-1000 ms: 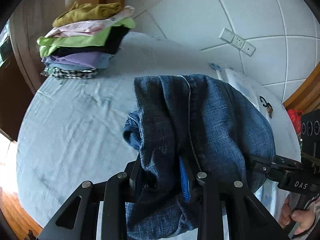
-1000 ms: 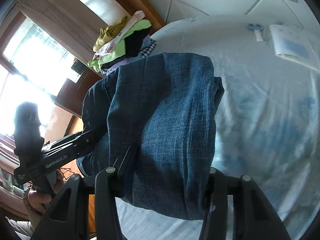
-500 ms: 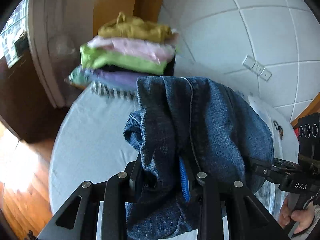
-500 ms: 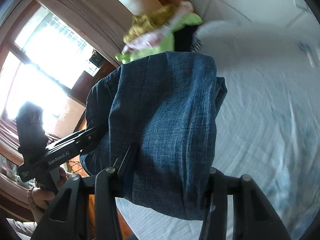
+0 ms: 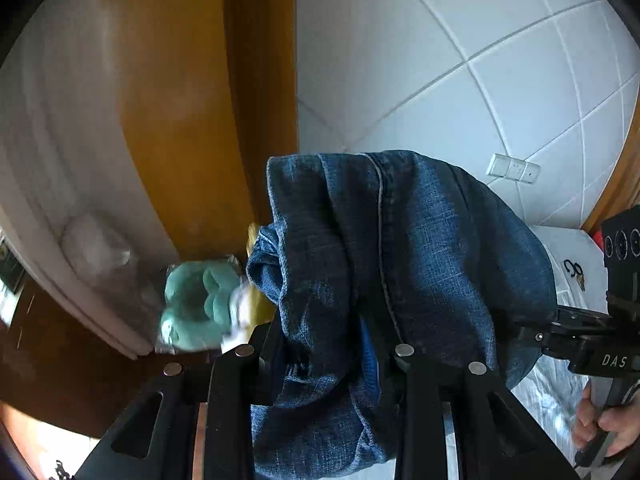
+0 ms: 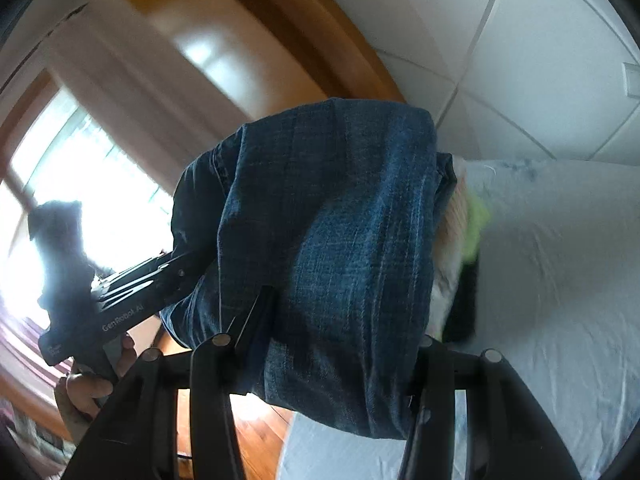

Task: Fold clothes
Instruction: 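Lower the folded jeans onto the clothes stack and open both grippers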

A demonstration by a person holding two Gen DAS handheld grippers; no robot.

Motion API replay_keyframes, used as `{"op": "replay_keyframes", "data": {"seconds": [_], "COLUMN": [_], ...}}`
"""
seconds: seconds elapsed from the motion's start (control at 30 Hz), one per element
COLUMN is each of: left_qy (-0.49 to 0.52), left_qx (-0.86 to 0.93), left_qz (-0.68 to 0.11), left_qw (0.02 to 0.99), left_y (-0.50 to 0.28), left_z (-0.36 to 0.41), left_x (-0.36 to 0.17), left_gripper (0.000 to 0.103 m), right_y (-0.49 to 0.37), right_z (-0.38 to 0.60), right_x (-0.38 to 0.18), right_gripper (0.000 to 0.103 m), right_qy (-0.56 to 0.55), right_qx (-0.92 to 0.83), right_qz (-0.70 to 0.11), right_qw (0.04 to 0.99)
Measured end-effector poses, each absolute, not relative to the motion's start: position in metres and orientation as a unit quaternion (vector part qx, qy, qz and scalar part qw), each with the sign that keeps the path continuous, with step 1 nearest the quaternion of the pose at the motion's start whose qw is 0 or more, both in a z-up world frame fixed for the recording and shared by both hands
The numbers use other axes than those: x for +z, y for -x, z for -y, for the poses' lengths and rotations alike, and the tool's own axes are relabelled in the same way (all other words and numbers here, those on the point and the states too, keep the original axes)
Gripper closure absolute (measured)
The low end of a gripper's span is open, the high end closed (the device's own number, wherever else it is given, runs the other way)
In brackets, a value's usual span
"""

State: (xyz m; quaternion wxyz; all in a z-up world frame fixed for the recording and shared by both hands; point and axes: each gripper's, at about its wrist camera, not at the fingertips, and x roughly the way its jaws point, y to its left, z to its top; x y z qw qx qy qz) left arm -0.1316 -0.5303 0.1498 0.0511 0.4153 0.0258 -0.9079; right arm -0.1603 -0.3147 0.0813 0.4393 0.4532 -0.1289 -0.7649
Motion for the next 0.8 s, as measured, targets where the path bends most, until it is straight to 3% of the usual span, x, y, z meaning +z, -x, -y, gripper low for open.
{"op": "replay_keyframes", "data": {"seconds": [0.13,0.23,0.27,0.4,0.5,0.63,0.8], "left_qy": [-0.456,-0.482,-0.484,-0.488,-0.474,-0.456,-0.429], "left_qx": [-0.888,-0.872,-0.87,-0.868,-0.875,-0.884,-0.897], "left_qz": [0.0,0.022,0.023,0.006,-0.023,-0.038,-0.009], "left_qw": [0.06,0.085,0.09,0.091,0.091,0.097,0.105], "left_y": [0.194,0.229,0.235,0.245,0.239,0.234,0.219], "left_z": [0.57,0.591,0.595,0.611,0.624,0.626,0.605], "left_x": [0.113,0.063,0.05,0.013,0.008,0.016,0.04], "left_gripper": [0.065,0.047,0.04,0.035,0.024,0.021,0.021], "right_y": [0.204,0.227,0.229,0.238,0.245,0.253,0.244], "right_z": [0.353,0.374,0.375,0.376,0.376,0.377,0.381], "right_x": [0.056,0.026,0.019,-0.006,-0.025,-0.043,-0.014], "right_gripper": [0.049,0.03,0.029,0.023,0.015,0.008,0.005], "right_qy": [-0.49,-0.515,-0.519,-0.534,-0.546,-0.557,-0.53], "right_qx": [-0.765,-0.767,-0.765,-0.757,-0.75,-0.744,-0.773], "right_qz": [0.125,0.108,0.111,0.119,0.126,0.134,0.096], "right_qw": [0.399,0.367,0.365,0.357,0.352,0.344,0.336]}}
